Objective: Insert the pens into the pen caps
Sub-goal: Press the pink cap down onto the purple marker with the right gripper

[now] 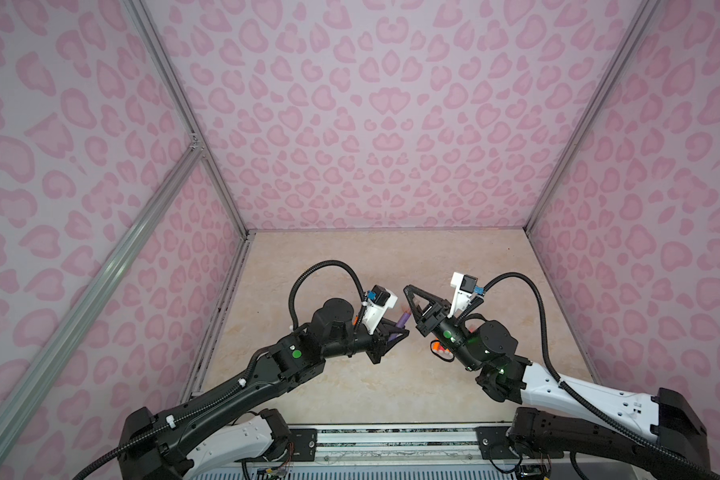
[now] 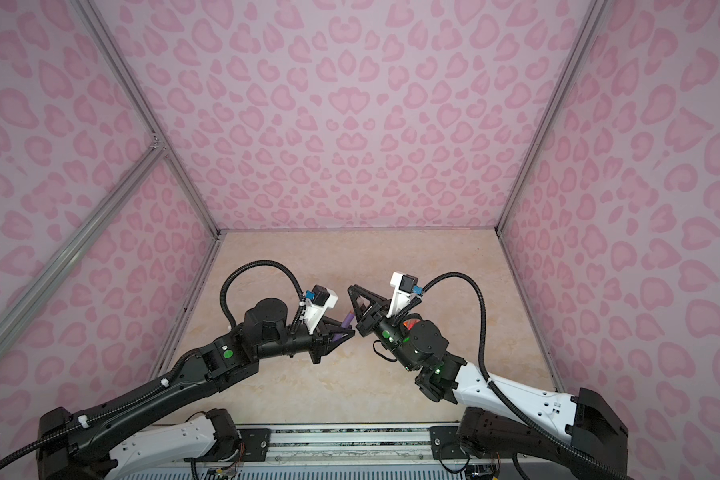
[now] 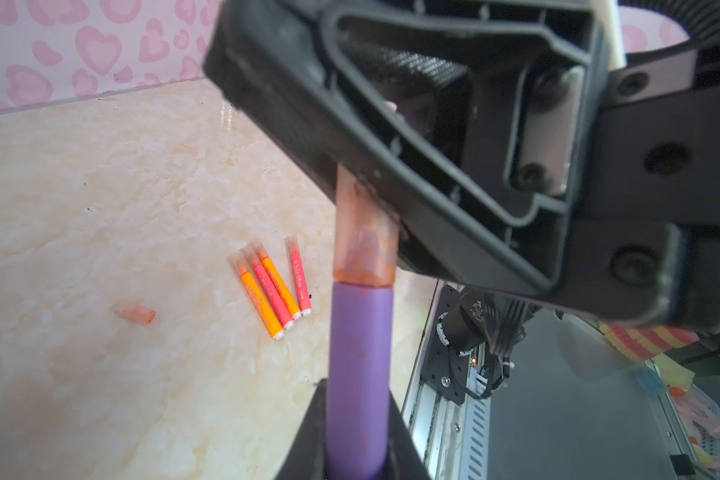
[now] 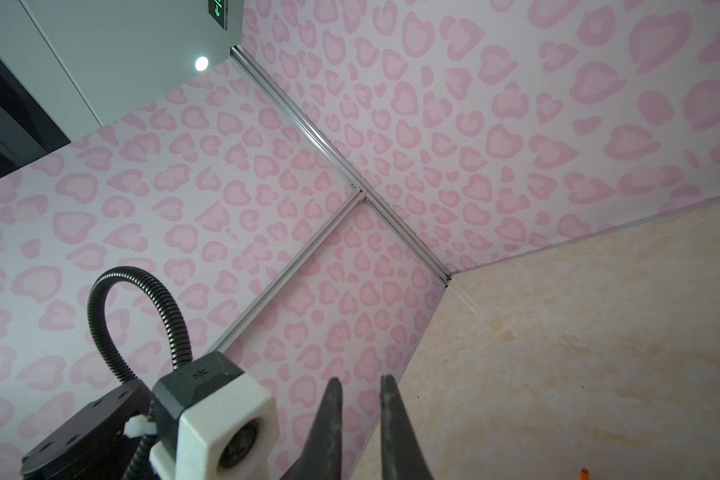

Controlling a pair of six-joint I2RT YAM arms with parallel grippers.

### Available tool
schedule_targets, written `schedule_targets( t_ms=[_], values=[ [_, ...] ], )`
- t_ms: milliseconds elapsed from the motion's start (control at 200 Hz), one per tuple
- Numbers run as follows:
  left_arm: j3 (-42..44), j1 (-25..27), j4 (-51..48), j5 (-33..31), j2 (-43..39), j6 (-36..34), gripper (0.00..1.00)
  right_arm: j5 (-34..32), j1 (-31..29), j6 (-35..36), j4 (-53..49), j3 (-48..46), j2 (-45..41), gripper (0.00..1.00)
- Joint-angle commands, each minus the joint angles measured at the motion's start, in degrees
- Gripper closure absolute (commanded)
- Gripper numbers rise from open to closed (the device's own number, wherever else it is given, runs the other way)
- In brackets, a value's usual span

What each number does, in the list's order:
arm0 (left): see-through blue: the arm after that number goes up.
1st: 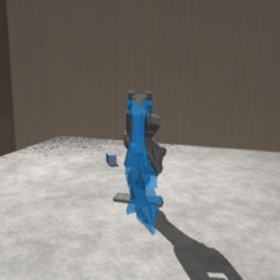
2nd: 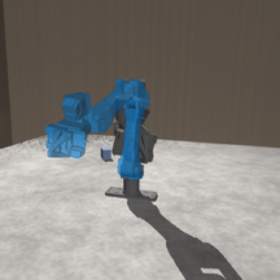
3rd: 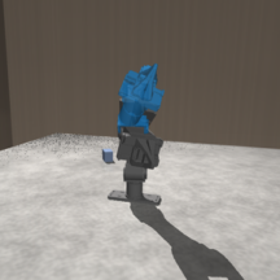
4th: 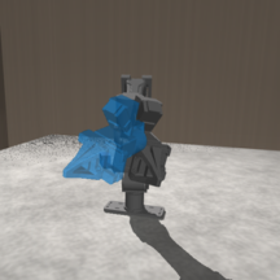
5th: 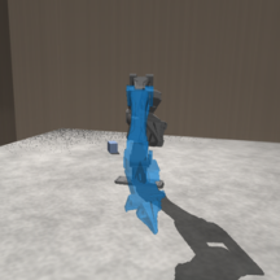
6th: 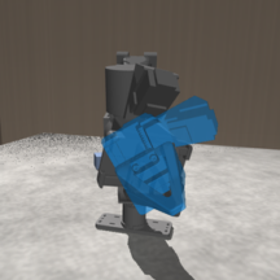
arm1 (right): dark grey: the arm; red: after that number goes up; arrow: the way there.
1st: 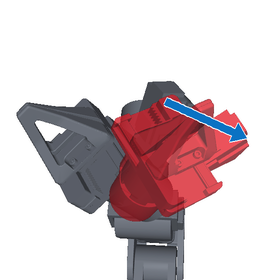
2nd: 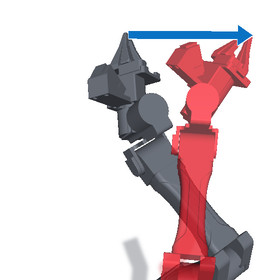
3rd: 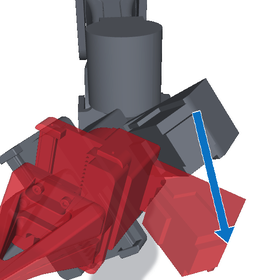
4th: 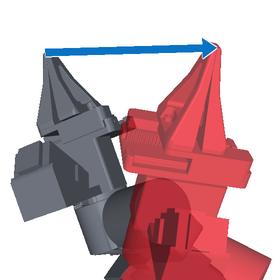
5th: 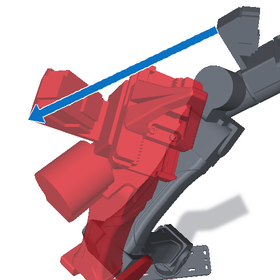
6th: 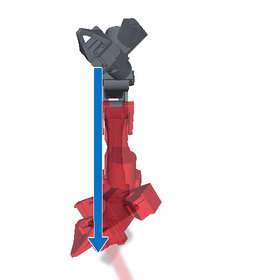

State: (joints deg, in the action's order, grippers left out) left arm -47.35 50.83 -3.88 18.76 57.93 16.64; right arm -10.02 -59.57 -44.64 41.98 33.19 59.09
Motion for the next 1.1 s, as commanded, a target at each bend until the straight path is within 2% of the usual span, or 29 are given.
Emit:
schedule_targets(
  t_ms=[0, 100, 195, 305, 385, 475, 650, 905, 1000, 1095],
  values=[
    [-4.2, -2.4, 15.1, -13.3, 0.0, 4.2, 0.97, 9.5, -2.6, 0.8, -5.7, -0.8, 1.3, 1.00],
    [-4.9, -3.9, 15.3, -9.6, 0.8, 5.7, 0.97, 10.5, -3.4, 2.3, -4.7, 0.1, 2.6, 1.00],
    [-5.1, -4.0, 15.1, -9.8, 0.7, 5.2, 0.98, 10.6, -3.7, 3.2, -3.9, 0.1, 2.5, 1.00],
    [-4.8, -4.0, 15.1, -13.6, 0.2, 4.2, 0.97, 7.3, -3.9, 2.3, -7.0, 0.9, 1.9, 1.00],
    [-3.9, -3.7, 15.1, -17.7, -0.4, 3.4, 0.97, 3.6, -3.9, -2.1, -14.1, 3.1, 1.9, 1.00],
    [-3.2, -2.9, 15.1, -22.2, -1.0, 2.7, 0.98, 4.5, -4.1, -4.9, -15.7, 4.3, 3.3, 1.00],
    [-2.5, -0.2, 15.1, -25.1, -1.2, 1.6, 0.97, 5.1, -5.1, -6.0, -17.1, 5.9, 4.3, 1.00],
    [-2.0, 0.6, 15.1, -20.6, -1.4, 1.9, 0.96, 0.1, -5.5, -2.7, -19.6, 6.7, 1.8, 1.00],
    [-0.4, 1.0, 15.1, -17.4, -1.7, 1.6, 0.96, -3.8, -5.4, -0.3, -22.6, 7.9, 0.2, 0.88],
    [1.6, 2.9, 16.0, -15.6, -1.7, 0.7, 0.96, -4.2, -5.1, 1.6, -23.7, 8.7, -0.3, 0.79]
  ],
)
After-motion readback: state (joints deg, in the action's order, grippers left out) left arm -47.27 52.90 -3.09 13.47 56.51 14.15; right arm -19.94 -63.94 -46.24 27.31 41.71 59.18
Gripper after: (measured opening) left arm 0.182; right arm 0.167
